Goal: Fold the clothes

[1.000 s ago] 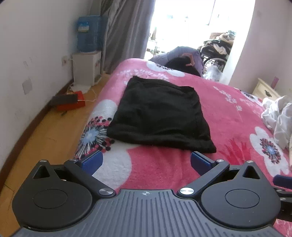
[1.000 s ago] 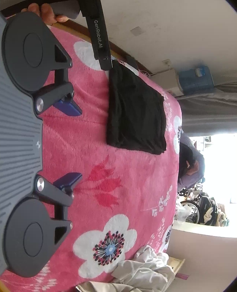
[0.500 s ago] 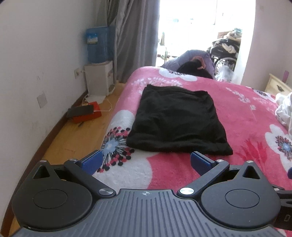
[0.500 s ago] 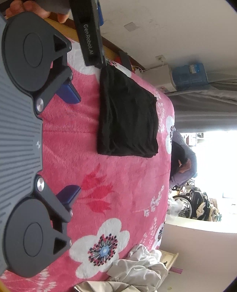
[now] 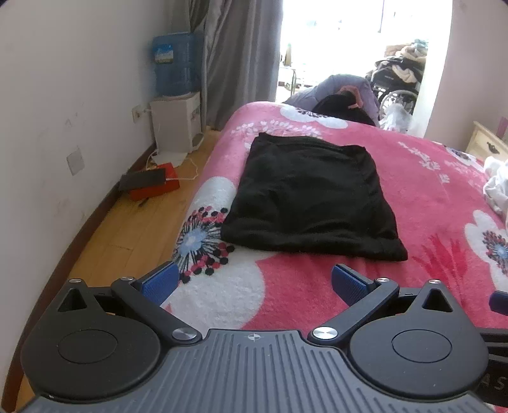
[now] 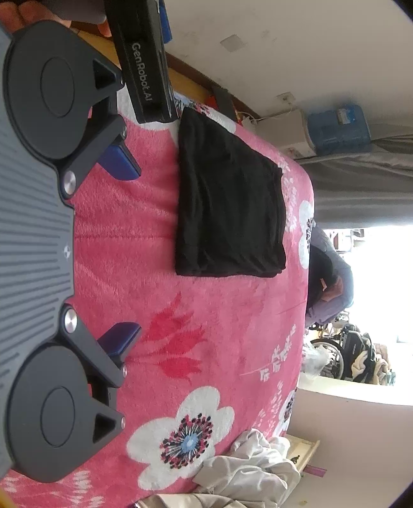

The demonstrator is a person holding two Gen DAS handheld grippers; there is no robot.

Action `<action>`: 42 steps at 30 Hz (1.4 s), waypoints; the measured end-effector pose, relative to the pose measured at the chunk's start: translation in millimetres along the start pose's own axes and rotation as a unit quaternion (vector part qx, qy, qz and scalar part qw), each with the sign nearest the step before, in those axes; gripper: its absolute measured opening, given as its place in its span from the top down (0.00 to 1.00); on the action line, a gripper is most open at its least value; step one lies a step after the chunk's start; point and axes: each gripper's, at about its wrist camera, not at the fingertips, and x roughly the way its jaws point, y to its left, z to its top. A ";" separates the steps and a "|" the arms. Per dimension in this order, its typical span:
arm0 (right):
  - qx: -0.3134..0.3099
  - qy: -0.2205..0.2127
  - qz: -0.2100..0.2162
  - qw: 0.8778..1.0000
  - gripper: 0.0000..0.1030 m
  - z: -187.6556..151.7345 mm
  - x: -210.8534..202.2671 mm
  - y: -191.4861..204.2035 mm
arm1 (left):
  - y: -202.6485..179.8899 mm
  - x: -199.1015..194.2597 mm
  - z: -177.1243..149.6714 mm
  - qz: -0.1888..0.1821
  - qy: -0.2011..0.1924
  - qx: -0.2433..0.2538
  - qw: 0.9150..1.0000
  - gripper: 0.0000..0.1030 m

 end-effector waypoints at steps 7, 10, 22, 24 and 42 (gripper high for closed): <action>-0.009 0.005 -0.008 1.000 0.05 -1.0 -0.2 -1.9 | -4.4 -2.4 -3.6 0.001 0.004 -0.004 1.000 0.00; -0.005 0.007 -0.009 1.000 0.04 -1.3 0.2 -3.0 | -5.0 -3.2 -4.1 0.005 0.003 -0.005 1.000 0.00; 0.002 -0.006 -0.027 1.000 0.04 -4.9 -4.3 -6.7 | -4.2 -3.5 -4.8 0.016 -0.003 -0.001 1.000 0.00; 0.001 -0.008 -0.029 1.000 0.04 -4.8 -4.7 -6.5 | -2.7 -5.7 -4.1 0.011 -0.008 -0.007 1.000 0.00; -0.012 -0.002 -0.026 1.000 0.04 -6.1 -1.6 3.0 | 1.5 -3.7 -1.7 0.010 -0.005 -0.017 1.000 0.00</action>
